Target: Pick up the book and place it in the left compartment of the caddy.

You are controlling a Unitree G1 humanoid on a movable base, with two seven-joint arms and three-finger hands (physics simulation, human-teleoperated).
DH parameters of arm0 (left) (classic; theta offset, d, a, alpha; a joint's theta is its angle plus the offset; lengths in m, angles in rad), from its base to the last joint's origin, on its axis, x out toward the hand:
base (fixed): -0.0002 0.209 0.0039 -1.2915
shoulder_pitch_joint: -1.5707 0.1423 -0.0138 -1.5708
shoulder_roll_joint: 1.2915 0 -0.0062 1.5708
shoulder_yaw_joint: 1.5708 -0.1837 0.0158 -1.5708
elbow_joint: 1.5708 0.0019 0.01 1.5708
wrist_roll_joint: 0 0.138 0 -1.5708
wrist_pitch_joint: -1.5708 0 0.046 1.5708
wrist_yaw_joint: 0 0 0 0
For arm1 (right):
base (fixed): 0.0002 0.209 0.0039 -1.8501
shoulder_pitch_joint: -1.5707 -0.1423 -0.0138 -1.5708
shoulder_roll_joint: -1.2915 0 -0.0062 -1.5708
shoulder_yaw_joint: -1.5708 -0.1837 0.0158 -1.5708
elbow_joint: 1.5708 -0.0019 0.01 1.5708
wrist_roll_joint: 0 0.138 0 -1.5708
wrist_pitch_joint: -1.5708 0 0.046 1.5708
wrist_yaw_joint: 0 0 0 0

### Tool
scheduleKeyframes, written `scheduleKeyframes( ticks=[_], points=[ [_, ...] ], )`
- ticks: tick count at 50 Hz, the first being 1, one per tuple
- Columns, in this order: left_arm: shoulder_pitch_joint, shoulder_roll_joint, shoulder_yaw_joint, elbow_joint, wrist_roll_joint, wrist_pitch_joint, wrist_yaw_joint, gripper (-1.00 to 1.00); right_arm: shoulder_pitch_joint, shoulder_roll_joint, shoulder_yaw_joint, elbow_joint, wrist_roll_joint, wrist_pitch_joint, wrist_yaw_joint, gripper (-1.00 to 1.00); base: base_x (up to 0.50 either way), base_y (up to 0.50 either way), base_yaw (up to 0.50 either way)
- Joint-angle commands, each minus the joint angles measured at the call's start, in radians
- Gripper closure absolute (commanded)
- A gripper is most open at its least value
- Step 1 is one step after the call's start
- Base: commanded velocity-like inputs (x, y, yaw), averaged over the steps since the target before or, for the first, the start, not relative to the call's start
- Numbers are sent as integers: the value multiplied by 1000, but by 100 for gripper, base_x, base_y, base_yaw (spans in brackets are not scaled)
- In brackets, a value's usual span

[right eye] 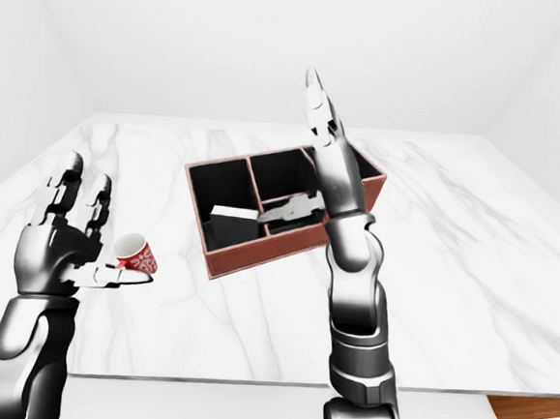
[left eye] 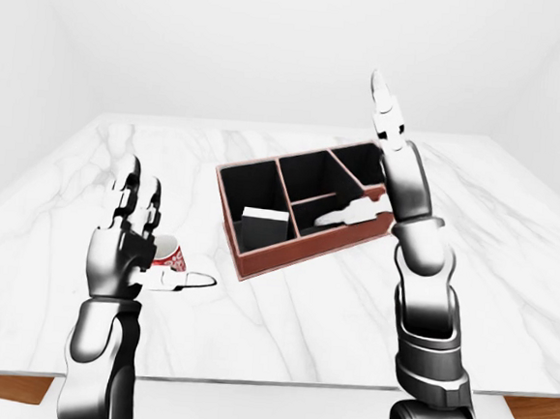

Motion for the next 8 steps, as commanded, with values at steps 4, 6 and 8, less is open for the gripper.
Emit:
scheduleKeyframes(
  ticks=[4, 6, 8],
  points=[
    [-43, 15, 9, 40, -33, 0, 17, -100, 294, -18, -69, -279, 288, 0, -105, -100, 0, 0, 0],
    [-36, 15, 4, 31, -35, 0, 16, -100, 329, -18, -74, -280, 317, 0, -117, -100, 0, 0, 0],
    [-37, 17, 4, 34, -39, 0, 16, -100, 366, -14, -82, -268, 346, 0, -122, -100, 0, 0, 0]
  ],
)
